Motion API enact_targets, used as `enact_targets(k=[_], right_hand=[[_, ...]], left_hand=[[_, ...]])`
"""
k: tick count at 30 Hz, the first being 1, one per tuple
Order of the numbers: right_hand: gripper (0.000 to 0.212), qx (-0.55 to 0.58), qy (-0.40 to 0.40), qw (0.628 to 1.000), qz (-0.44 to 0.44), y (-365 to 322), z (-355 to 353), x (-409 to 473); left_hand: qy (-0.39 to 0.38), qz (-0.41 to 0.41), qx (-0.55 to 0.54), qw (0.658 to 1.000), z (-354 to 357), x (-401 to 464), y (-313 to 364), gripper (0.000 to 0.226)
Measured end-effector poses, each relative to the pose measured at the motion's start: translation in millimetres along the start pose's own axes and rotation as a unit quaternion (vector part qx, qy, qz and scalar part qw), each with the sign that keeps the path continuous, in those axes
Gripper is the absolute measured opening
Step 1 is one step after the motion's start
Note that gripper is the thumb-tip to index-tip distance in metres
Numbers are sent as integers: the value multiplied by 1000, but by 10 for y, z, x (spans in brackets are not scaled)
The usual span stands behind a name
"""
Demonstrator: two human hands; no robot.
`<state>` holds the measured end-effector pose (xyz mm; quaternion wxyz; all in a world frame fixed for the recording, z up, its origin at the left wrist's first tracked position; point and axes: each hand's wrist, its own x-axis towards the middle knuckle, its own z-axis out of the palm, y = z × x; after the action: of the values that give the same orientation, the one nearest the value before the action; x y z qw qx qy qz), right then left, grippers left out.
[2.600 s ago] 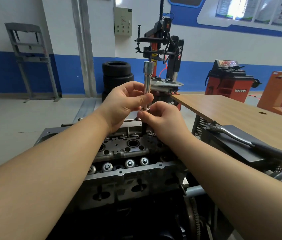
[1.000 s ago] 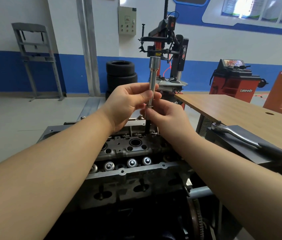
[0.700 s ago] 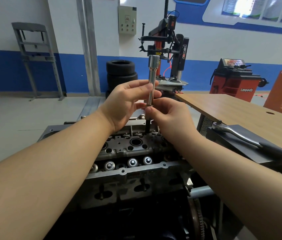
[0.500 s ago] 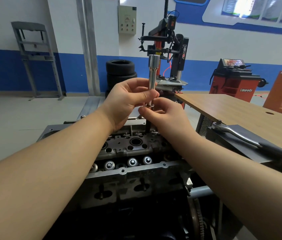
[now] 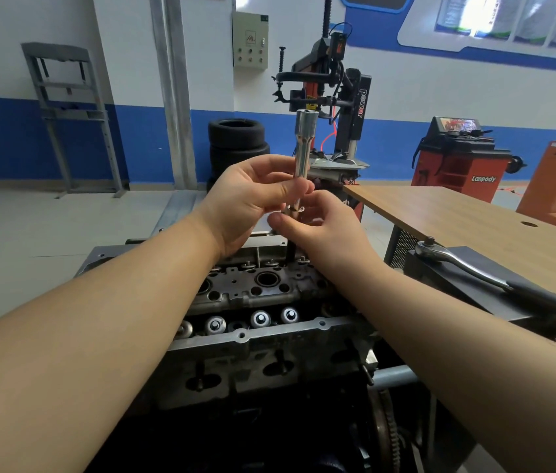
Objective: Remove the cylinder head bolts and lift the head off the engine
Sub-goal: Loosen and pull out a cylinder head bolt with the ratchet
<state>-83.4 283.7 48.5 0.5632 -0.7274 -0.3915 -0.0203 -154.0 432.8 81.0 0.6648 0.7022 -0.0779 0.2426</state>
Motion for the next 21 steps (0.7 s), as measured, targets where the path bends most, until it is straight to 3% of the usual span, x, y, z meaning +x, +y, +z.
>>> enact_targets(k=[2,7,11,16,20,21], right_hand=[[34,-28,27,999,9,-3,6,4],[7,-22,2,999,-29,8,-26,-7],[13,-2,-20,999,-31,-13,-6,-10],[31,-47,39,998,-1,13,8,23],[4,-28,9,999,-33,3,-5,-1],[7,-26,5,999,-33,0,-4,-2]], left_hand=[[5,5,13,1000,15,6,5,37],[-4,-22,3,1000,0,12,-21,26],[14,-17,33,999,8,5,-11,27],[21,-14,35,999,29,10,7,46],[-20,-40,-1,999,20,16,-18,30],[-26,-43,-7,999,11,13,-24,28]])
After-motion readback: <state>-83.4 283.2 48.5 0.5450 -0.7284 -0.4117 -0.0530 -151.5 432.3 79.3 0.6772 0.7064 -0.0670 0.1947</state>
